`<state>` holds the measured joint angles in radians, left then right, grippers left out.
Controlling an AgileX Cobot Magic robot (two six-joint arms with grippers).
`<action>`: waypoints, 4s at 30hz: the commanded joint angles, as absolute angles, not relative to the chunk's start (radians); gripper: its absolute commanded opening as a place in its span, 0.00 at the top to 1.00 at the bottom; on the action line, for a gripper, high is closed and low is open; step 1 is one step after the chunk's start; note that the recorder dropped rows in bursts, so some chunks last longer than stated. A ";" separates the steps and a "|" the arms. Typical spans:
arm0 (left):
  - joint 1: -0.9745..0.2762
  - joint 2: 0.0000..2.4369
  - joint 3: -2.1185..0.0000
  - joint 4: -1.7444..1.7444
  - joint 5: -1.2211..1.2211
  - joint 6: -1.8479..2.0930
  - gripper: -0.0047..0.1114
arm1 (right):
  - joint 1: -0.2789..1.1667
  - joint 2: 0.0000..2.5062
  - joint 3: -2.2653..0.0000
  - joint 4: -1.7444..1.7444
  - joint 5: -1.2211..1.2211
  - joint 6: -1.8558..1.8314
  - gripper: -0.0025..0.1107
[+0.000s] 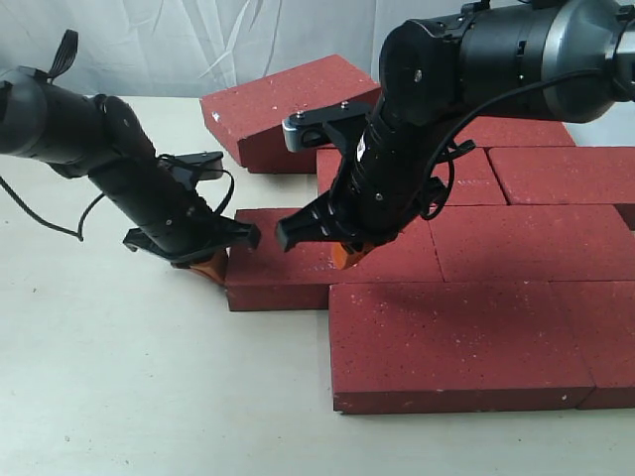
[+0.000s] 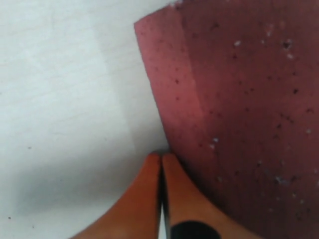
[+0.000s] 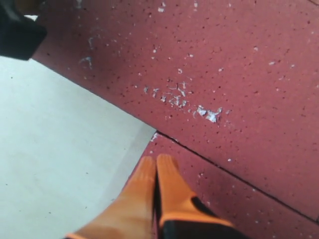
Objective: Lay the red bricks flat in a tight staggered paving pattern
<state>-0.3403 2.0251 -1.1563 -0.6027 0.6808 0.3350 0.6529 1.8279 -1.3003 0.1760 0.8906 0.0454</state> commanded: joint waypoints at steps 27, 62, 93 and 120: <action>-0.333 1.839 -1.346 -0.433 0.742 0.128 0.96 | 0.350 1.818 -1.303 0.165 0.932 0.086 0.99; -0.482 2.303 -1.805 -0.553 0.722 -0.067 0.96 | 0.244 1.818 -1.301 0.167 0.885 0.030 0.99; -0.423 2.042 -1.799 -0.149 0.965 -0.070 0.96 | 0.273 1.818 -1.301 0.416 0.785 -0.057 0.99; -0.169 2.001 -1.783 -0.210 0.903 -0.094 0.96 | 0.218 2.227 -1.922 0.349 0.666 0.007 0.99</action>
<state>-0.1781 2.0110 -1.7953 -0.1970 0.9358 -0.0731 0.2462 2.1863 -1.8719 0.3526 0.6869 -0.0153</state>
